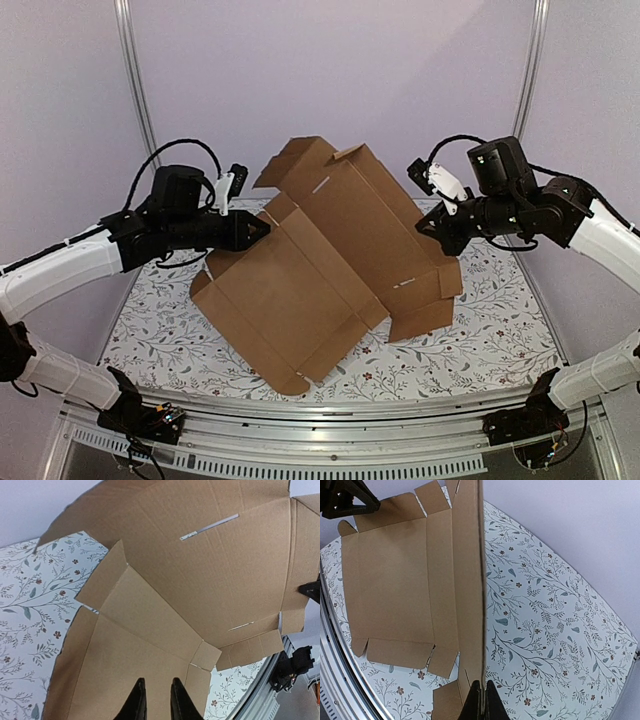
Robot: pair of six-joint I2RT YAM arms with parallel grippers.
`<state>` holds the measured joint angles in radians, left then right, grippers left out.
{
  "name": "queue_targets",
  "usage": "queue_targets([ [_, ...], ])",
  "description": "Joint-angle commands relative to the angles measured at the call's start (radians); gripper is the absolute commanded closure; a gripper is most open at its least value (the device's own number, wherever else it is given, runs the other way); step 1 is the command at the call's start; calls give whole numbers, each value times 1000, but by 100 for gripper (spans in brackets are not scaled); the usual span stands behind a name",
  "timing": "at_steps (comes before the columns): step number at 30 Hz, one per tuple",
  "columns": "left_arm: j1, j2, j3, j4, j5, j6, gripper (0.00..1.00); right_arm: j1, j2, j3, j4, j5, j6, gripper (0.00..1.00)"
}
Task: Fold the paper box
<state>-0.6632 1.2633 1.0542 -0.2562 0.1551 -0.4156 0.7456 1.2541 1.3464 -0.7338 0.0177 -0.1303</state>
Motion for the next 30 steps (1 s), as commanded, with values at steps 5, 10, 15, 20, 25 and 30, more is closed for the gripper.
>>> queue_targets([
  [5, -25, -33, 4, 31, -144, -11, 76, -1, -7, -19, 74, -4, 46, 100],
  [10, -26, -28, -34, 117, -216, -44, 60, 13, -7, -24, 92, -7, 68, 100],
  [15, -20, 16, -5, 154, -201, -63, 56, 27, -11, -24, 93, 2, 70, 100],
  [20, -2, 51, 12, 191, -173, -89, 56, 38, -19, -27, 94, 8, 74, 100],
  [25, 20, 69, 5, 212, -170, -113, 57, 44, -40, -32, 97, 15, 78, 100],
  [30, 57, 70, -28, 275, -163, -137, 58, 48, -66, -38, 96, 6, 80, 100],
])
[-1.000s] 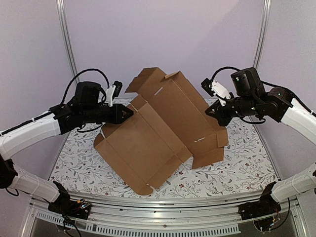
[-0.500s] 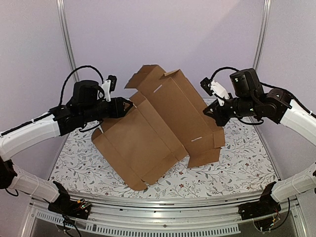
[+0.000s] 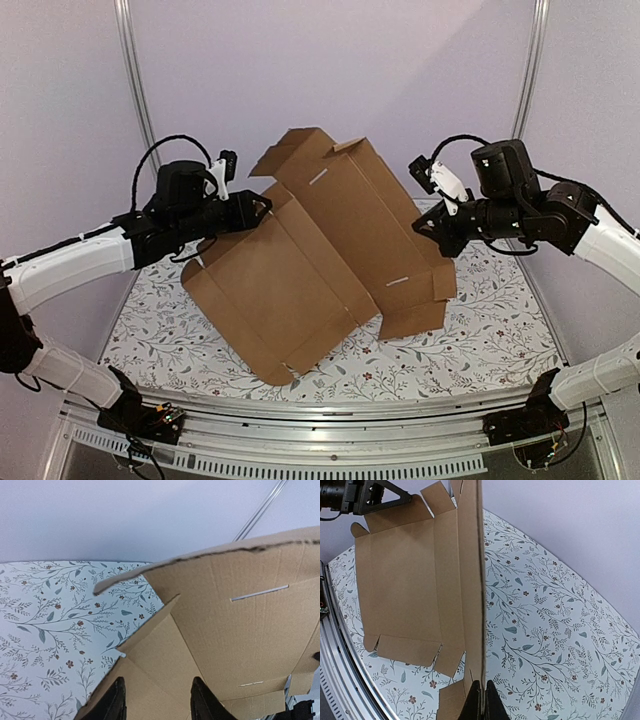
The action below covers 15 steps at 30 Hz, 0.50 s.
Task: Fold the paper box
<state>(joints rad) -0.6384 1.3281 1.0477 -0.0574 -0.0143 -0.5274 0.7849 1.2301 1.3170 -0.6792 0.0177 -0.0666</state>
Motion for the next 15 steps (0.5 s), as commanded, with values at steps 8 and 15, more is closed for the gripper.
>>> queue_targets([
  [8, 82, 18, -75, 176, 70, -60, 59, 9, -76, -18, 43, -6, 25, 100],
  [15, 132, 22, -169, 376, 199, -122, 61, 9, -99, -30, 43, -36, 28, 100],
])
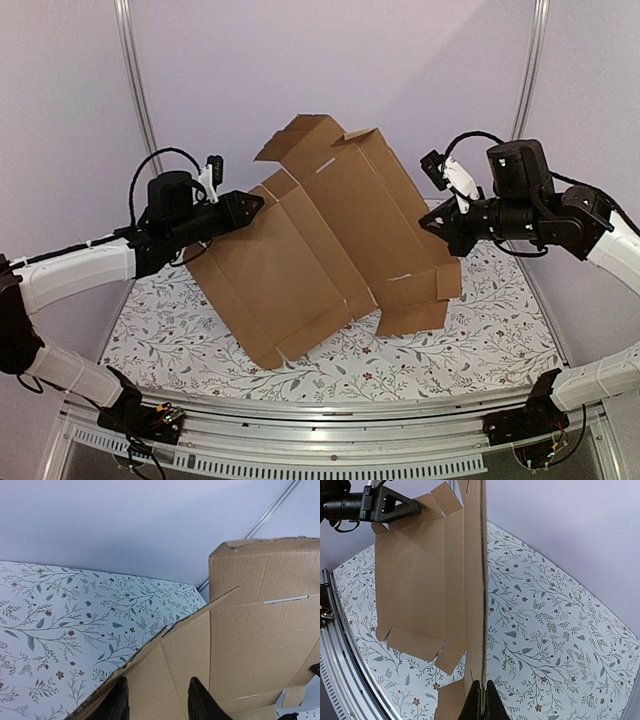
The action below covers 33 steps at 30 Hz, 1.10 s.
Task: Fold the paper box
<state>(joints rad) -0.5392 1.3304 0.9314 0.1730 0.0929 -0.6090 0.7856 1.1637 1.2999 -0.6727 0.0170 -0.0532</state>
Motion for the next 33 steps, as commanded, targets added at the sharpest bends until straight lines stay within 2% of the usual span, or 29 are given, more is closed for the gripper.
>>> queue_targets([
  [1, 40, 23, -63, 177, 111, -47, 61, 8, -35, -14, 36, -42, 15, 100],
  [16, 109, 115, -88, 484, 324, -118, 63, 11, -36, -13, 27, -83, 17, 100],
  [33, 135, 225, -15, 568, 366, -134, 63, 18, -26, -6, 12, -92, 10, 100],
])
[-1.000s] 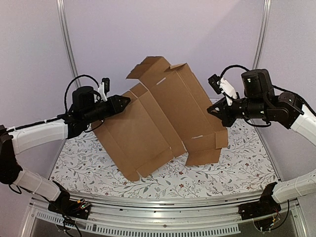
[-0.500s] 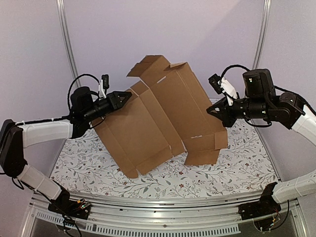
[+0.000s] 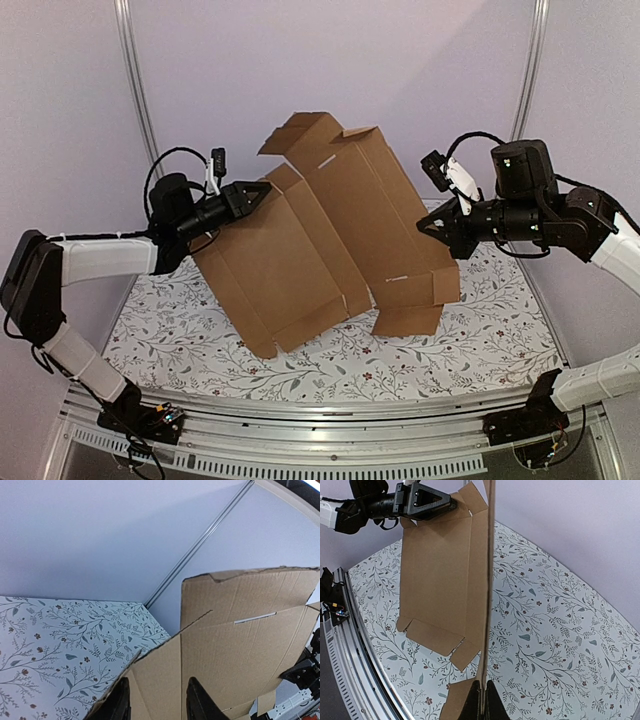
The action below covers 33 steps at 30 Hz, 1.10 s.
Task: Fold the paper box
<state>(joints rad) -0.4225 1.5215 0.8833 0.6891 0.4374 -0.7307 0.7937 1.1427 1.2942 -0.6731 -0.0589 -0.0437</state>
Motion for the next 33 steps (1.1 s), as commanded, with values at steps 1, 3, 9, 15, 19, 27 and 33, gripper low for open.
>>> queue_targets([
  [1, 19, 43, 36, 62, 26, -16, 63, 10, -3, -1, 11, -17, -1, 100],
  [3, 21, 62, 49, 74, 35, -23, 63, 10, 0, -1, 11, -22, -1, 100],
  [9, 27, 95, 72, 95, 44, -29, 63, 12, 3, -2, 9, -24, -5, 100],
  [15, 35, 130, 109, 93, 50, -23, 63, 12, 13, 0, 9, -32, -8, 100],
  [19, 38, 156, 141, 81, 57, -18, 63, 15, 17, 3, 5, -36, -13, 100],
  [27, 43, 185, 179, 70, 79, 3, 63, 18, 17, 7, -5, -33, -16, 100],
  [33, 43, 192, 200, 57, 110, 33, 64, 25, 20, 9, -7, -35, -15, 100],
])
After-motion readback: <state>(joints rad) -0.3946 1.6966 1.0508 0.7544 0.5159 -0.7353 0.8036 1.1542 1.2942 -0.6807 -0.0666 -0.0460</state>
